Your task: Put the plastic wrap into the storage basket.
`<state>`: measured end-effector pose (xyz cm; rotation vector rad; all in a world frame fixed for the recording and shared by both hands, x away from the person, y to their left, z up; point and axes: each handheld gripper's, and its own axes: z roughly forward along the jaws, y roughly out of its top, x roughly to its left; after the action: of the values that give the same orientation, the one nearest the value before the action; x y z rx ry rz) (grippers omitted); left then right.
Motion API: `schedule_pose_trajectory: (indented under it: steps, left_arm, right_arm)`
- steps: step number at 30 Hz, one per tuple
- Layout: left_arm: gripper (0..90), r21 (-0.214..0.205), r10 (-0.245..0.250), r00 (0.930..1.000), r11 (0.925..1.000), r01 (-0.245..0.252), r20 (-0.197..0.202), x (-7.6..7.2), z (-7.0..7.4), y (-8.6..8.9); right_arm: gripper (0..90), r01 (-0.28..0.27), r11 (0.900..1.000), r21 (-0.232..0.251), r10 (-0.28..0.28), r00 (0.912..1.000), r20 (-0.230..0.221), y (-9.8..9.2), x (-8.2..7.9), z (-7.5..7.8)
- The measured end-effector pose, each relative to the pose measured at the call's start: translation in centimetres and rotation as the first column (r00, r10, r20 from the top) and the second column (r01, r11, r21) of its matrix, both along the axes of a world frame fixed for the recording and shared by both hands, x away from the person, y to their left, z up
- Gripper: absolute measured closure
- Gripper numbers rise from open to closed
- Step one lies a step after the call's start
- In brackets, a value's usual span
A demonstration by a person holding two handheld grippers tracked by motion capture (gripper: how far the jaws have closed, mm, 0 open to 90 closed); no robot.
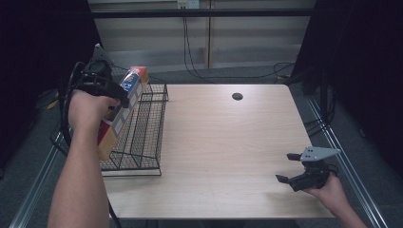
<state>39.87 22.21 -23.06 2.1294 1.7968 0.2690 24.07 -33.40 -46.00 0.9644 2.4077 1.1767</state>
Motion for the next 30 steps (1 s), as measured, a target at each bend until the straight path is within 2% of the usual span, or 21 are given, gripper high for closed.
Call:
schedule_pose_trajectory:
  steps: [16, 25, 30]
  left_arm:
    - [43.5, 0.015, 0.070, 0.9975, 0.9974, -0.070, -0.006, -0.3, -0.6, 2.0]
    - [43.4, 0.020, 0.082, 0.9966, 0.9965, -0.081, -0.010, -0.3, -0.8, 2.7]
    - [43.4, 0.010, 0.085, 0.9964, 0.9964, -0.085, -0.009, -0.3, -0.9, 2.9]
  right_arm:
    - [7.1, 0.000, 1.0000, 0.001, 0.000, 1.0000, 0.000, 0.0, 0.0, 0.0]
    - [7.1, 0.003, 1.0000, -0.002, -0.003, 1.0000, -0.001, 0.0, 0.0, 0.0]
    - [7.1, -0.002, 1.0000, -0.001, 0.002, 1.0000, -0.003, 0.0, 0.0, 0.0]
